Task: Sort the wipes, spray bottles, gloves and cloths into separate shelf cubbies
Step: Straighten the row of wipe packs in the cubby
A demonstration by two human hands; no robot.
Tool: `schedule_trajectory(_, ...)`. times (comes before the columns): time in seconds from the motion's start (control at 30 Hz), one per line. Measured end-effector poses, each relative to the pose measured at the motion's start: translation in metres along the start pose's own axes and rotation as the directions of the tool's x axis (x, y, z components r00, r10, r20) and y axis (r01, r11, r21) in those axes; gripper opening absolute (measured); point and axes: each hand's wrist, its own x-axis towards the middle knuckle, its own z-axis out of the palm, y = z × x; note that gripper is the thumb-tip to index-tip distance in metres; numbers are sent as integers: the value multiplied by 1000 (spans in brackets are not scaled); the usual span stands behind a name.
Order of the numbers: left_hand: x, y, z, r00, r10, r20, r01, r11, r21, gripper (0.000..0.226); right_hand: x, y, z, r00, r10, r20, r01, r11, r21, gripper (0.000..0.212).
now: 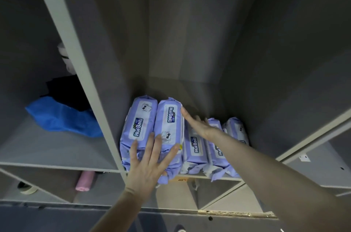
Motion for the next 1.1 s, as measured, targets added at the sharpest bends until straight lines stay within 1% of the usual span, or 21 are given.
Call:
schedule_trajectory(0.03, -1, -1, 0, 1000, -5, 5, 5, 1000, 3, 90, 1, 2, 7, 999, 20, -36, -20, 1000, 0, 105)
schedule_trajectory(0.1, -2, -2, 1, 999, 11, 34, -9, 999, -47, 61, 8, 7, 13, 996, 55, -73, -57, 998, -21, 109)
schedule_trajectory(0.13, -2, -4, -2, 998, 18, 66, -13, 997, -74, 57, 7, 9, 12, 997, 52, -63, -54, 998, -35, 102)
schedule_trajectory(0.17, -2, -7, -6, 994, 39, 100, -31, 996, -88, 61, 8, 11, 9, 998, 28, -50, -30, 998, -46, 92)
schedule_trajectory(0.2, 0, -9, -12, 991, 66, 114, -53, 992, -113, 78, 6, 12, 3, 999, -16, -40, 13, 997, -71, 79)
schedule_trajectory(0.23, 4, -10, -22, 987, 74, 144, -50, 986, -161, 100, 7, 17, -7, 996, -69, -49, 62, 990, -123, 67)
schedule_trajectory(0.27, 7, -11, -33, 982, 69, 178, -33, 979, -200, 115, 7, 23, -18, 992, -109, -67, 91, 969, -230, 56)
schedule_trajectory(0.3, 11, -10, -44, 982, 70, 177, -22, 966, -256, 120, 8, 31, -29, 988, -126, -87, 88, 930, -357, 49)
schedule_trajectory(0.37, 26, -3, -64, 980, 119, 161, -56, 935, -349, 115, 6, 44, -45, 992, -90, -85, 25, 817, -576, 50)
schedule_trajectory(0.4, 37, 5, -71, 963, 188, 192, -103, 919, -381, 111, 6, 48, -47, 996, -52, -67, -2, 775, -631, 54)
schedule_trajectory(0.47, 58, 30, -72, 900, 357, 249, -246, 889, -387, 100, 7, 51, -46, 999, -23, -43, -12, 732, -681, 58)
schedule_trajectory(0.5, 66, 47, -68, 855, 405, 324, -276, 884, -376, 92, 7, 48, -46, 999, -27, -38, -8, 716, -698, 57)
schedule_trajectory(0.53, 72, 62, -60, 804, 423, 418, -274, 887, -371, 83, 7, 46, -45, 999, -27, -34, -5, 706, -709, 57)
schedule_trajectory(0.57, 76, 69, -54, 761, 412, 501, -241, 897, -372, 74, 8, 44, -45, 999, -30, -32, -3, 692, -721, 55)
schedule_trajectory(0.6, 78, 73, -48, 761, 383, 523, -197, 905, -376, 63, 7, 43, -45, 999, -35, -33, 0, 679, -734, 54)
schedule_trajectory(0.63, 77, 75, -39, 785, 351, 511, -143, 905, -402, 55, 6, 44, -45, 998, -43, -37, 2, 669, -743, 52)
schedule_trajectory(0.67, 74, 75, -32, 791, 353, 500, -118, 890, -441, 53, 5, 45, -44, 998, -52, -38, 6, 664, -748, 51)
schedule_trajectory(0.73, 67, 76, -24, 786, 385, 483, -142, 873, -466, 50, 1, 48, -42, 997, -65, -37, 16, 662, -749, 50)
schedule_trajectory(0.87, 60, 80, -23, 826, 387, 411, -152, 853, -499, 50, -4, 55, -40, 996, -81, -28, 34, 675, -737, 52)
schedule_trajectory(0.97, 53, 83, -23, 858, 351, 374, -108, 836, -537, 45, -2, 52, -42, 998, -57, 8, 44, 667, -744, 57)
schedule_trajectory(1.1, 44, 84, -22, 879, 306, 366, -38, 809, -586, 45, -1, 47, -41, 999, -53, 11, 44, 665, -746, 53)
